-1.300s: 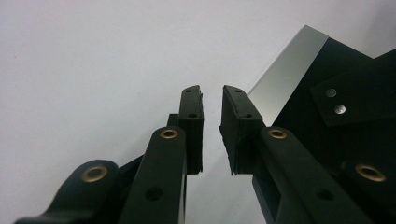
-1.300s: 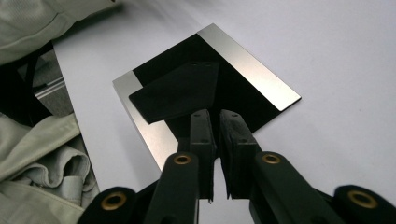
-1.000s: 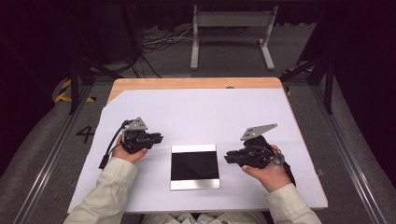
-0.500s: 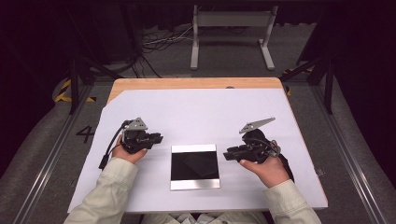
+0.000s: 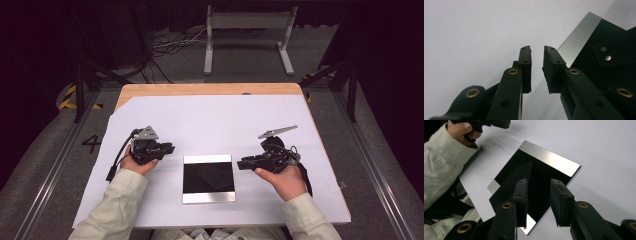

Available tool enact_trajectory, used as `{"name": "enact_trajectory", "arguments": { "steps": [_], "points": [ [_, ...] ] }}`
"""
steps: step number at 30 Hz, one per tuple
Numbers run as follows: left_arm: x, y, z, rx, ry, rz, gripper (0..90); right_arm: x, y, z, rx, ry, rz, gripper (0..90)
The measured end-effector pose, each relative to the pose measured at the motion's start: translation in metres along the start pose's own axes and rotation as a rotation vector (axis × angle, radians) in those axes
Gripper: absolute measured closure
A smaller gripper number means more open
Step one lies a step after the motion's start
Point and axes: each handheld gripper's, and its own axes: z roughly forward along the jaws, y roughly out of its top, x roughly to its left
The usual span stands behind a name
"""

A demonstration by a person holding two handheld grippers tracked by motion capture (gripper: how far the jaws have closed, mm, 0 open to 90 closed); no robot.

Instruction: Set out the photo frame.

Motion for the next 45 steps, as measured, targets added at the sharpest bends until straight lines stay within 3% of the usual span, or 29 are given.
{"name": "enact_trajectory", "arguments": {
  "steps": [11, 21, 26, 37, 45],
  "points": [
    [0.000, 0.000, 0.000, 0.001, 0.000, 0.000, 76.8, 0.004, 0.000, 0.009, -0.018, 0.043, 0.066, 56.8],
    [0.000, 0.000, 0.000, -0.001, 0.001, -0.001, 76.7, 0.010, -0.003, 0.023, 0.019, 0.065, 0.094, 49.2],
    [0.000, 0.000, 0.000, 0.001, -0.002, -0.002, 76.4, 0.010, -0.006, 0.030, 0.035, 0.092, 0.133, 46.5],
    [0.000, 0.000, 0.000, 0.001, -0.002, -0.002, 76.2, 0.011, -0.010, 0.044, 0.070, 0.132, 0.153, 44.9],
    [0.000, 0.000, 0.001, 0.001, 0.001, 0.003, 76.2, 0.014, -0.010, 0.050, 0.084, 0.139, 0.140, 44.3]
  ]
}}
